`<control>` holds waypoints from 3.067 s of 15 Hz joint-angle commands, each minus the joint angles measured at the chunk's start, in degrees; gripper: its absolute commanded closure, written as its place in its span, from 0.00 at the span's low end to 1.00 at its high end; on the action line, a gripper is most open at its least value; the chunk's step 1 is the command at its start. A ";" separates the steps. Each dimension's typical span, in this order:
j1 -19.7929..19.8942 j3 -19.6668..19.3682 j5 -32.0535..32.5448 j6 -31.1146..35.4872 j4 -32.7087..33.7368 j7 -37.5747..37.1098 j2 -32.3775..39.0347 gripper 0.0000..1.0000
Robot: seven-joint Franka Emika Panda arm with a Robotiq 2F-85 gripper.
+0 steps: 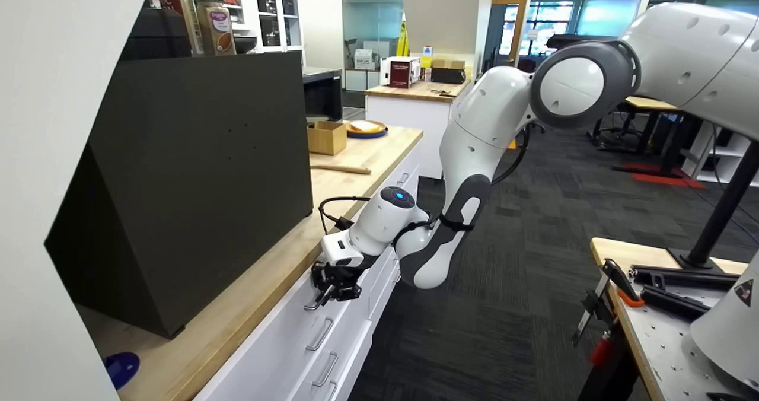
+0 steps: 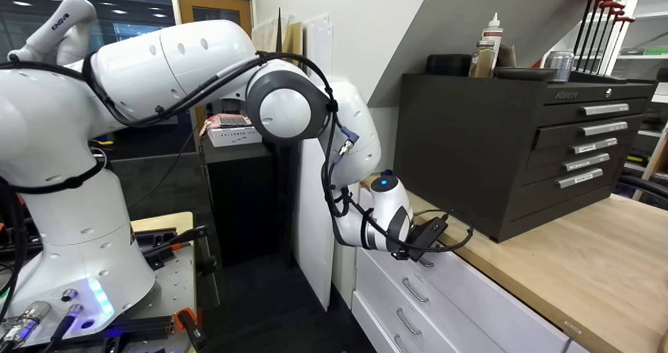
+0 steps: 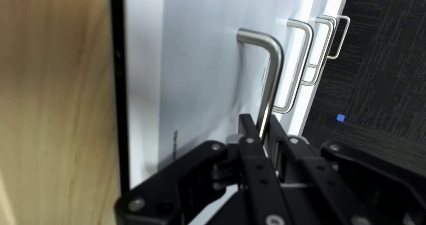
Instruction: Open the topmost drawer
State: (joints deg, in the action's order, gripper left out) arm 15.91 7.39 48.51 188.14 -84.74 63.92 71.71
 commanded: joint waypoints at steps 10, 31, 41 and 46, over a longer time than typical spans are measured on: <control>-1.46 -4.75 4.97 4.72 -16.66 -4.35 -8.84 0.97; -5.62 -7.84 12.66 0.46 -41.19 -8.38 -33.49 0.07; 13.40 17.95 -11.20 -24.28 -38.97 -4.06 -37.41 0.00; 6.90 10.86 -31.83 -22.16 -34.16 -4.22 -37.80 0.00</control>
State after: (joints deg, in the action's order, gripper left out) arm 25.85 21.12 24.27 166.60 -120.81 61.35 35.00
